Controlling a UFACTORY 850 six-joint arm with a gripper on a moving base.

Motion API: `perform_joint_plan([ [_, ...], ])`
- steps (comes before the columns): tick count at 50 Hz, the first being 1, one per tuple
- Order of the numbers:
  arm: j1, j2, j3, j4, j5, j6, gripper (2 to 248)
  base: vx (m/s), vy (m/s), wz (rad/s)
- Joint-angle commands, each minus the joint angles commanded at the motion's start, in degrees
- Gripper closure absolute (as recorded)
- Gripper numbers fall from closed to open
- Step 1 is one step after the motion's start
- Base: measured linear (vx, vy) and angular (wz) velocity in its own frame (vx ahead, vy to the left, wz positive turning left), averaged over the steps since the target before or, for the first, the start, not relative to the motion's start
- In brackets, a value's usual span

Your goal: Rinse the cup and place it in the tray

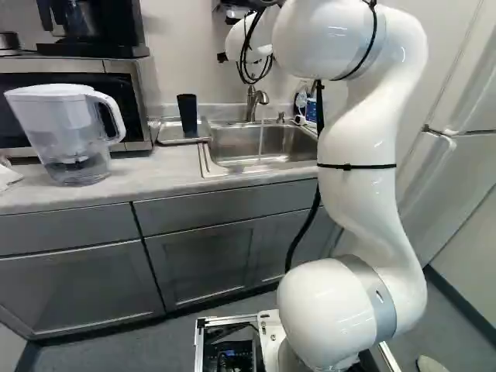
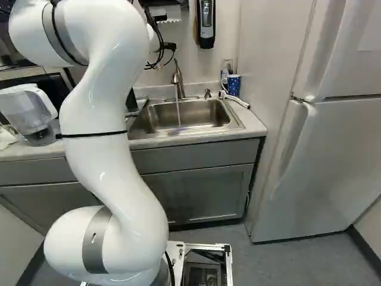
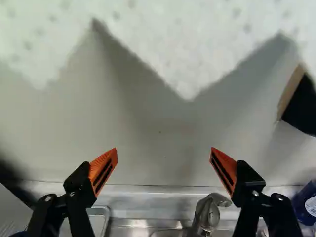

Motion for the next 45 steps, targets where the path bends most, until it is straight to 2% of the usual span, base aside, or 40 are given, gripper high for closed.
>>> perform_joint_plan([
  [13, -0.07, -1.41, -1.74, 0.0, -2.32, 0.0, 3, 0.0, 0.0, 0.0],
  [45, 0.53, -1.58, -1.95, 0.0, -8.65, 0.0, 3, 0.0, 0.0, 0.0],
])
